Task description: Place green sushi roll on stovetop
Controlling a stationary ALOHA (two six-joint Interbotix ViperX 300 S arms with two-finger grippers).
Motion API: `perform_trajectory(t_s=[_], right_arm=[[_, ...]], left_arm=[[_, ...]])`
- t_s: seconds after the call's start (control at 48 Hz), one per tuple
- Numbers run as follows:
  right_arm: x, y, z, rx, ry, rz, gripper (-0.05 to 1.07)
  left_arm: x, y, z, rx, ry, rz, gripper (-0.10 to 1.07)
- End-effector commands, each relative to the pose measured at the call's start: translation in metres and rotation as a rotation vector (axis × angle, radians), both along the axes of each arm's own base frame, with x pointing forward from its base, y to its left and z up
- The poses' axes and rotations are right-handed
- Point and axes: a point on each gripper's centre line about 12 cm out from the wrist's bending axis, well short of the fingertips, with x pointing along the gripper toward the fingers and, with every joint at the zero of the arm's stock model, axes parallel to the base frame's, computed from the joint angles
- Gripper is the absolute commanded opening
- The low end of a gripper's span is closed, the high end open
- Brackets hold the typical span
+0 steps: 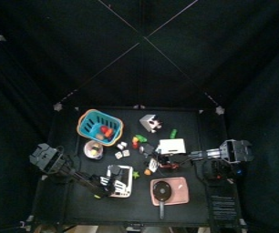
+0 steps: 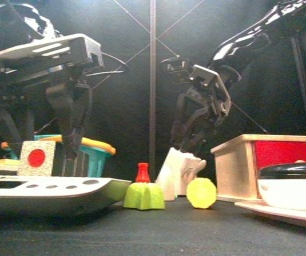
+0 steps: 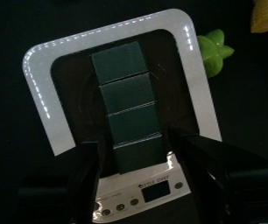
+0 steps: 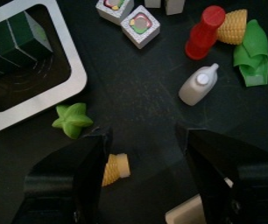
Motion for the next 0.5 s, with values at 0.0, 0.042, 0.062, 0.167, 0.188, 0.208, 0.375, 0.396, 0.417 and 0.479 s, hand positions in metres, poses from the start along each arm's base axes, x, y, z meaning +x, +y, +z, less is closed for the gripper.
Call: perform_trajectory(t_s=[0.0,0.042,0.062,0.167,0.188,0.208,0.375,0.396,0.417,0.479], right_arm=[[0.002,0.000,0.017,-0.003,-0.050,0.002,0.91],[0.002,0.000,0.017,-0.003,-0.050,0.002,0.91],[0.002,0.000,0.017,-0.003,-0.050,0.002,0.91],[0.002,0.000,0.017,-0.003,-0.050,0.002,0.91],[0.002,-0.001,0.016,-0.003,-0.048,0.001,0.91],[0.002,0.000,0.017,-0.003,-0.051,0.003,0.91],[0.002,0.000,0.019,-0.002,-0.057,0.002,0.91],[0.002,0.000,0.020,-0.003,-0.057,0.002,0.91],[0.002,0.000,0.020,-0.003,-0.060,0.003,0.91],[0.001,0.000,0.024,-0.004,-0.068,0.002,0.91]], left_arm=[[0.005,-0.002,0.017,-0.008,-0.047,-0.004,0.91],[0.004,0.000,0.018,-0.002,-0.049,-0.007,0.91],[0.004,0.000,0.018,-0.001,-0.050,-0.007,0.91],[0.002,0.001,0.020,0.001,-0.050,-0.004,0.91],[0.001,0.002,0.021,0.002,-0.049,-0.004,0.91],[0.001,0.002,0.022,0.004,-0.050,-0.003,0.91],[-0.005,0.009,0.031,0.035,-0.054,0.001,0.91],[-0.006,0.010,0.032,0.037,-0.054,0.003,0.91],[-0.007,0.011,0.034,0.041,-0.056,0.001,0.91],[-0.011,0.015,0.040,0.056,-0.069,-0.008,0.91]])
